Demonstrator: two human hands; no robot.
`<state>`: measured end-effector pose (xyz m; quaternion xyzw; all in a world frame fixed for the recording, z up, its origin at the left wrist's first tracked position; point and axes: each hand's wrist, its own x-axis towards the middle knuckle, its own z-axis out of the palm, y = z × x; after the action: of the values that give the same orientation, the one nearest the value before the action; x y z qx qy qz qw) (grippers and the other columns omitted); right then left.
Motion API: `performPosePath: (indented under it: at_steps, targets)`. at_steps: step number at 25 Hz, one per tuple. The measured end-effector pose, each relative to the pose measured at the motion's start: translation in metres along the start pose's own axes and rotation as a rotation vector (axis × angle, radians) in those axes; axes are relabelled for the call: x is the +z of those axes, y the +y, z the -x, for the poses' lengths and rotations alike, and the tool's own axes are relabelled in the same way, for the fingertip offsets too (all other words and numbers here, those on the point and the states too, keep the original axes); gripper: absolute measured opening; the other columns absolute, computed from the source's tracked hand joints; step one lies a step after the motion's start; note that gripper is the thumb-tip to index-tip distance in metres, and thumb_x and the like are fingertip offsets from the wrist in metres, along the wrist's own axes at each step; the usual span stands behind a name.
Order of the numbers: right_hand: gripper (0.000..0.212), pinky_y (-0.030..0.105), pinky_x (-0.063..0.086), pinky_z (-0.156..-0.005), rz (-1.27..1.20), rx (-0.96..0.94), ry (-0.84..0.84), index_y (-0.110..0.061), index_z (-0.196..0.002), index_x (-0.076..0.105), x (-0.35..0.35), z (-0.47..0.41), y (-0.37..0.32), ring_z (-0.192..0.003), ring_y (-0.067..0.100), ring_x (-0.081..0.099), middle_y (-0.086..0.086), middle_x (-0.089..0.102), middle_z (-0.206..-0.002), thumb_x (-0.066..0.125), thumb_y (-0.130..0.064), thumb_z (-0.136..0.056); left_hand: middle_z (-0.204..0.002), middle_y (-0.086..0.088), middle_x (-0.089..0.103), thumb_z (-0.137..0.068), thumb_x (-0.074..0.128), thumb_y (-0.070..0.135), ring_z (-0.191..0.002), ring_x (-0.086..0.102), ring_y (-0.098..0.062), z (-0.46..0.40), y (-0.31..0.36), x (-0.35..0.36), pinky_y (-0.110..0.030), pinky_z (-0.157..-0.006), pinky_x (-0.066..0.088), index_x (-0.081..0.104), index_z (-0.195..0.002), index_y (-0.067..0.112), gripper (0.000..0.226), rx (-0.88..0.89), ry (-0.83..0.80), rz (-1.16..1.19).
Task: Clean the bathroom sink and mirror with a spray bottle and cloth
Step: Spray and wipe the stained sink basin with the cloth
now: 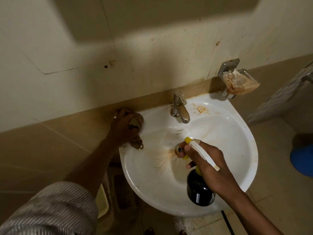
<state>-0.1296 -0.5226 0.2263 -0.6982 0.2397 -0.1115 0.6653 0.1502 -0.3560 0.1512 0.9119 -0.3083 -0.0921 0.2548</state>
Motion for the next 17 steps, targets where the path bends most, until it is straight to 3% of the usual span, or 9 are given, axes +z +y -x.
performPosePath:
  at_steps: [3, 6, 8, 11, 14, 17]
  targets:
    - [0.022, 0.027, 0.061, -0.067, -0.007, -0.002, -0.025, -0.007, -0.103, 0.079, 0.011, 0.000, 0.003, -0.093, 0.017, 0.078, 0.000, 0.081, -0.100, 0.058, -0.011, -0.106, -0.120, -0.009, 0.052, -0.064, 0.057, 0.036, -0.118, 0.047, -0.033, 0.018, -0.013, -0.007, -0.044, -0.112, 0.026, 0.069, -0.117, 0.016, 0.058, -0.090, 0.031, 0.033]
    - [0.021, 0.026, 0.060, -0.067, -0.006, -0.008, -0.066, -0.008, -0.104, 0.079, 0.023, -0.002, 0.002, -0.092, 0.016, 0.079, -0.002, 0.081, -0.099, 0.058, -0.010, -0.106, -0.118, -0.010, 0.051, -0.062, 0.058, 0.041, -0.109, 0.053, -0.033, 0.032, -0.021, -0.005, -0.055, -0.106, 0.038, 0.071, -0.112, 0.014, 0.059, -0.136, 0.062, 0.166]
    - [0.020, 0.027, 0.060, -0.067, -0.003, -0.012, -0.087, -0.010, -0.103, 0.079, 0.030, -0.003, 0.003, -0.092, 0.016, 0.079, -0.001, 0.081, -0.099, 0.059, -0.012, -0.106, -0.116, -0.012, 0.050, -0.068, 0.072, 0.023, -0.103, 0.054, -0.029, 0.039, -0.020, -0.002, -0.045, -0.098, 0.046, 0.071, -0.109, 0.005, 0.044, -0.145, 0.090, 0.252]
    - [0.021, 0.027, 0.061, -0.068, 0.010, -0.048, -0.124, -0.015, -0.105, 0.080, 0.038, -0.003, 0.002, -0.093, 0.018, 0.079, 0.001, 0.082, -0.098, 0.061, -0.024, -0.105, -0.115, -0.013, 0.047, -0.070, 0.079, -0.003, -0.102, 0.052, -0.026, 0.053, -0.012, 0.000, -0.023, -0.086, 0.043, 0.070, -0.106, -0.005, 0.038, -0.166, 0.112, 0.309]
    - [0.021, 0.026, 0.060, -0.067, 0.006, -0.073, -0.138, -0.013, -0.104, 0.080, 0.040, -0.003, 0.000, -0.092, 0.018, 0.079, 0.000, 0.082, -0.098, 0.060, -0.021, -0.107, -0.112, -0.016, 0.049, -0.062, 0.078, 0.017, -0.098, 0.052, -0.026, 0.071, -0.007, 0.003, -0.028, -0.085, 0.047, 0.072, -0.101, -0.003, 0.043, -0.115, 0.138, 0.322]
    - [0.022, 0.026, 0.060, -0.065, 0.009, -0.076, -0.134, -0.013, -0.103, 0.080, 0.041, -0.003, 0.000, -0.090, 0.017, 0.079, 0.000, 0.082, -0.096, 0.058, -0.014, -0.107, -0.107, -0.008, 0.046, -0.058, 0.076, 0.017, -0.092, 0.050, -0.018, 0.098, 0.000, 0.010, -0.014, -0.083, 0.040, 0.072, -0.097, 0.002, 0.042, -0.098, 0.176, 0.344]
